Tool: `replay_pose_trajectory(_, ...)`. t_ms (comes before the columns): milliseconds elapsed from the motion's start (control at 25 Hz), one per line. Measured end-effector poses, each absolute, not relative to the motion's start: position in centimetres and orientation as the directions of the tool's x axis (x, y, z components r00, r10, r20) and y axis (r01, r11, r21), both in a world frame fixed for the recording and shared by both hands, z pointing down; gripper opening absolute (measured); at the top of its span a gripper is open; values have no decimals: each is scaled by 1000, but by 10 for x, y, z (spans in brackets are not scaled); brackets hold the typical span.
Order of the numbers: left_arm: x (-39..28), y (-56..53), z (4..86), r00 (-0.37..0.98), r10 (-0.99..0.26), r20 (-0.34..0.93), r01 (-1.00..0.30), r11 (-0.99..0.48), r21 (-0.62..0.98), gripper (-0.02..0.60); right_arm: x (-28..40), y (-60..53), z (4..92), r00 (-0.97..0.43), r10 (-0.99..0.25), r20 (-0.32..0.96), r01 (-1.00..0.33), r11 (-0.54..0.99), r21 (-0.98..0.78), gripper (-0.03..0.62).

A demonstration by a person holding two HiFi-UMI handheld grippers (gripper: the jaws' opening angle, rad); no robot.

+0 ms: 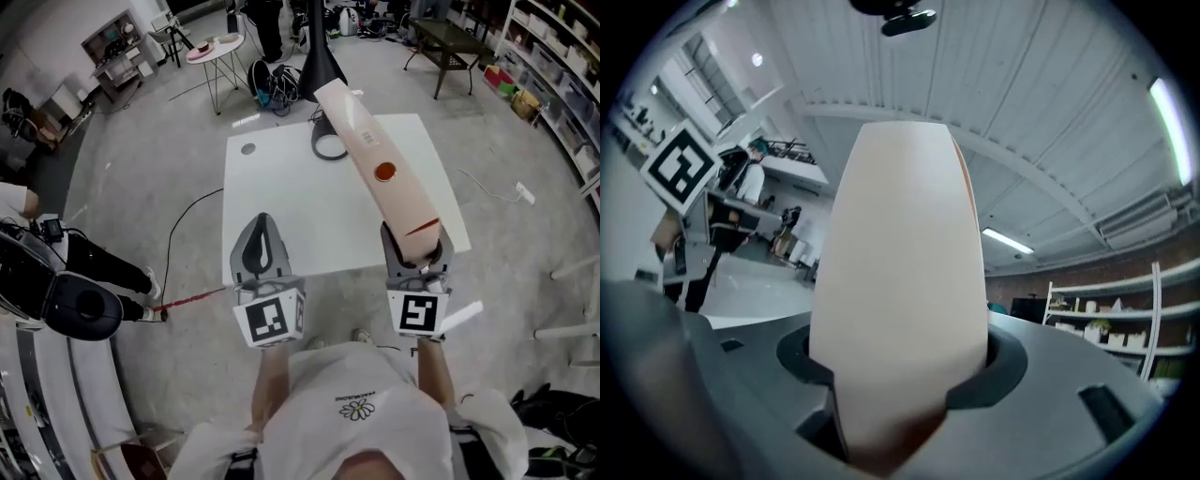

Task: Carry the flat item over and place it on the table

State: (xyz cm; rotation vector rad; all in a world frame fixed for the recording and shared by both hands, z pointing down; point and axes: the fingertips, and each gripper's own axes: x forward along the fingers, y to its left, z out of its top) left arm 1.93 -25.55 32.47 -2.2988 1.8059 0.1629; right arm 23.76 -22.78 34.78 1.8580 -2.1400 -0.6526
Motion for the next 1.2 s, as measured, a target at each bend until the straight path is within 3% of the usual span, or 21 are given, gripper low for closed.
replay_pose_trajectory(560, -7, -258, 341, 192, -968, -163, -979, -177, -104, 15, 213, -268, 401, -169, -980, 102, -506, 175, 845, 295)
replay_pose_trajectory(1200, -30, -250, 351, 142, -980, -140, -987, -129, -99, 15, 197, -297, 481, -177, -936, 305, -185, 336, 924, 295)
